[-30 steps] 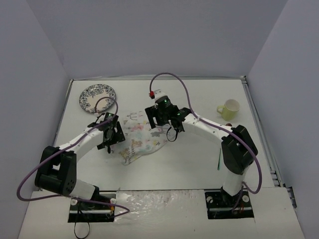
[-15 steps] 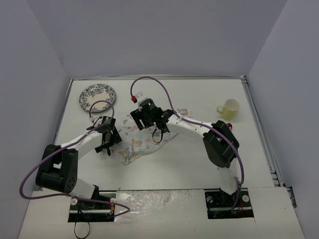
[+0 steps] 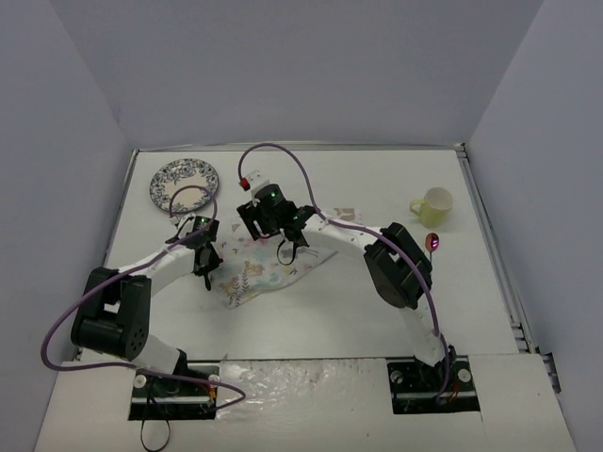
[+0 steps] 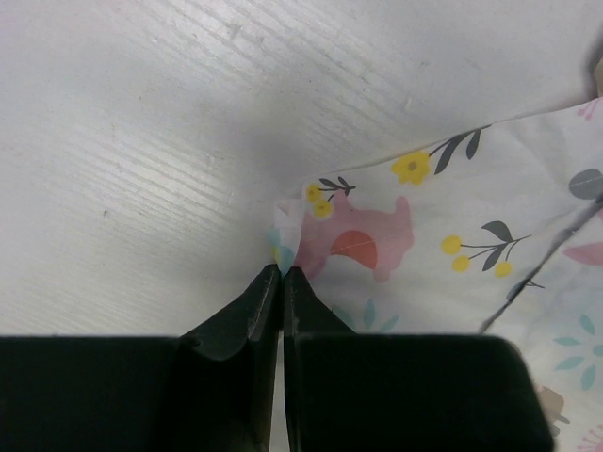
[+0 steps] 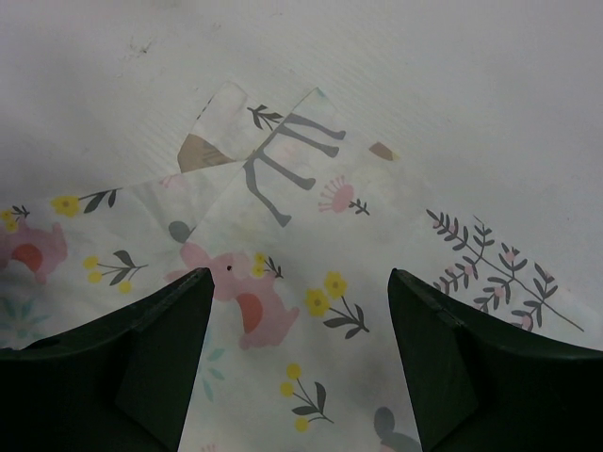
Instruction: Set the dinner table for one person
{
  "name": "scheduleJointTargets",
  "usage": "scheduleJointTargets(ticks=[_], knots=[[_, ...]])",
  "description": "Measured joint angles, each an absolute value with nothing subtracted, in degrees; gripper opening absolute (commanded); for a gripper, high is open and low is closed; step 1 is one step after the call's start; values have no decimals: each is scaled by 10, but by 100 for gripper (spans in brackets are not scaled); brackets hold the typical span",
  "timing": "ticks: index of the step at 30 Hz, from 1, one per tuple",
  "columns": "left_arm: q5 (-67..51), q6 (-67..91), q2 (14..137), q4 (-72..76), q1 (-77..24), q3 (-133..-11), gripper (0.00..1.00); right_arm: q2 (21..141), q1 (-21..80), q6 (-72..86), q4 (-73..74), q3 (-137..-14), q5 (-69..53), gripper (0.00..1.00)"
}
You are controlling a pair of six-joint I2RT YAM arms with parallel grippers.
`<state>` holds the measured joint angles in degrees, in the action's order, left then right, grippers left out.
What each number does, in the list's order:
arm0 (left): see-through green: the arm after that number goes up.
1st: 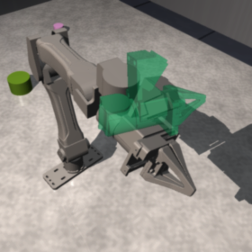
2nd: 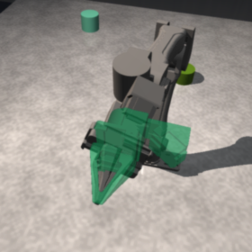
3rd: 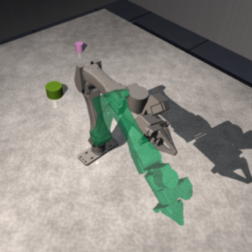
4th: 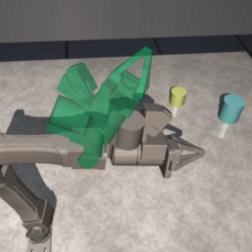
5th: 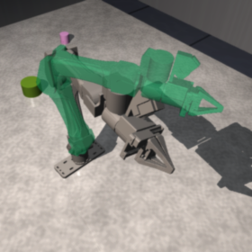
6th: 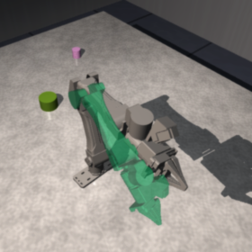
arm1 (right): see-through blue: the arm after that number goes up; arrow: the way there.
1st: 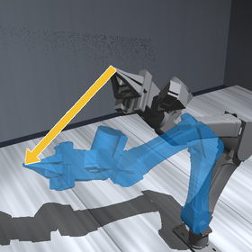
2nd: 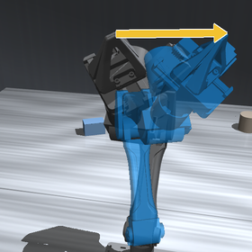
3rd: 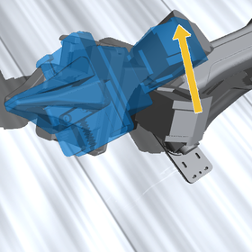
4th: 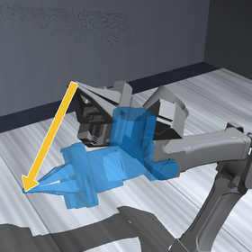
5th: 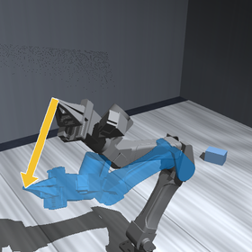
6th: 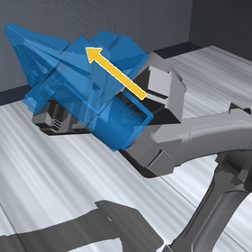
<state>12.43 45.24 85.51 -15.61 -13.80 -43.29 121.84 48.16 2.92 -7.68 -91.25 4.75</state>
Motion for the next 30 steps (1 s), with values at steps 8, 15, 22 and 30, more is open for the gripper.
scheduleJointTargets(ticks=[8,15,22,30], knots=[[82,461,804,-161,-153,-392,0,1242,482,55,-90,-941,73,67],[54,492,725,-225,-254,-348,0,1272,485,86,-98,-962,86,66],[51,530,677,-248,-284,-319,0,1296,492,90,-97,-969,78,66],[51,542,674,-252,-284,-312,0,1327,515,74,-100,-973,60,65]])
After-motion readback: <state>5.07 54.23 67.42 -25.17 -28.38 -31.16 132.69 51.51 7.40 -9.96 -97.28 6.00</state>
